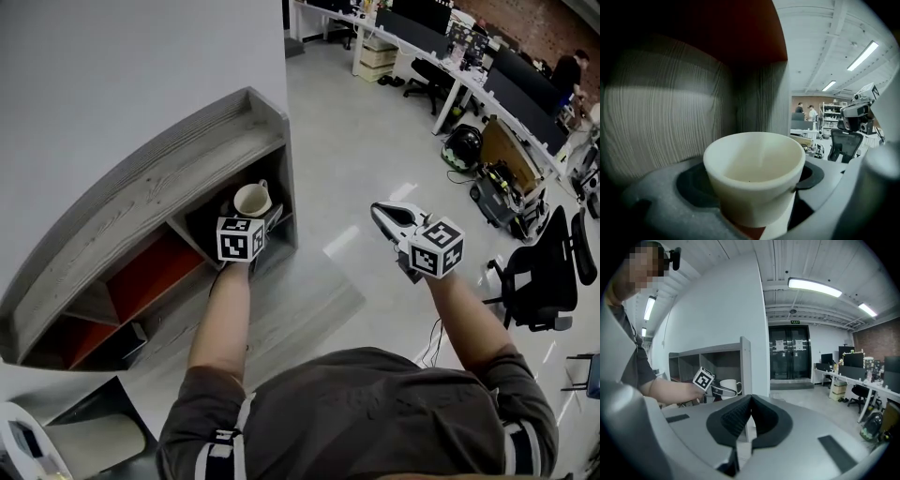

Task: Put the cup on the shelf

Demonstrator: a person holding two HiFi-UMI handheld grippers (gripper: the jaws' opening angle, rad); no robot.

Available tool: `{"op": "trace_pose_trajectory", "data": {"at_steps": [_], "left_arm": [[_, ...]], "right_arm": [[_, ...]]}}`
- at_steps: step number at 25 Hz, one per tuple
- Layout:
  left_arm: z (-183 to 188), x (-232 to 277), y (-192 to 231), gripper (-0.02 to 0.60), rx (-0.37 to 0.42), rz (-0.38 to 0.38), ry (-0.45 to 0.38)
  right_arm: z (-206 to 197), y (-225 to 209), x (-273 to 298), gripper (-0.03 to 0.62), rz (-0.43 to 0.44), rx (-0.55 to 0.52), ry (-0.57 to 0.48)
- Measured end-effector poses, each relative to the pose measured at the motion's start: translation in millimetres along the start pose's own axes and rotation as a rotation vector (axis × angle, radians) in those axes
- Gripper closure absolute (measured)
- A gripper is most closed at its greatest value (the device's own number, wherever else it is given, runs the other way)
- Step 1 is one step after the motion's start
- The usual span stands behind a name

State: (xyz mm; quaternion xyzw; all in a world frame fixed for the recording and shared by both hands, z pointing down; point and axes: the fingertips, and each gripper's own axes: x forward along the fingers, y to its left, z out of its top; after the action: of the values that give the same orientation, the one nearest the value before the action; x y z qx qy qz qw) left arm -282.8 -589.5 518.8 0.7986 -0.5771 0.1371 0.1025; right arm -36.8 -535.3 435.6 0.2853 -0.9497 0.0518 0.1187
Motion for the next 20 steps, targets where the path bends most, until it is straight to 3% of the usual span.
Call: {"op": "trace_pose_trajectory", "data": {"at_steps": [7,20], "left_arm": [[-21.6,21.4,14.1,0.160,0.020,0.020,0.081],[-19.5,20.8,17.0,0.160,0.055,0.049,0.003]], "right_arm": [[-3.5,-1.6,14.5,0.602,-0.014,0.016,0.010],[0.0,10.8,25.1,0.602,-0.001,0.018,-0.001]]}}
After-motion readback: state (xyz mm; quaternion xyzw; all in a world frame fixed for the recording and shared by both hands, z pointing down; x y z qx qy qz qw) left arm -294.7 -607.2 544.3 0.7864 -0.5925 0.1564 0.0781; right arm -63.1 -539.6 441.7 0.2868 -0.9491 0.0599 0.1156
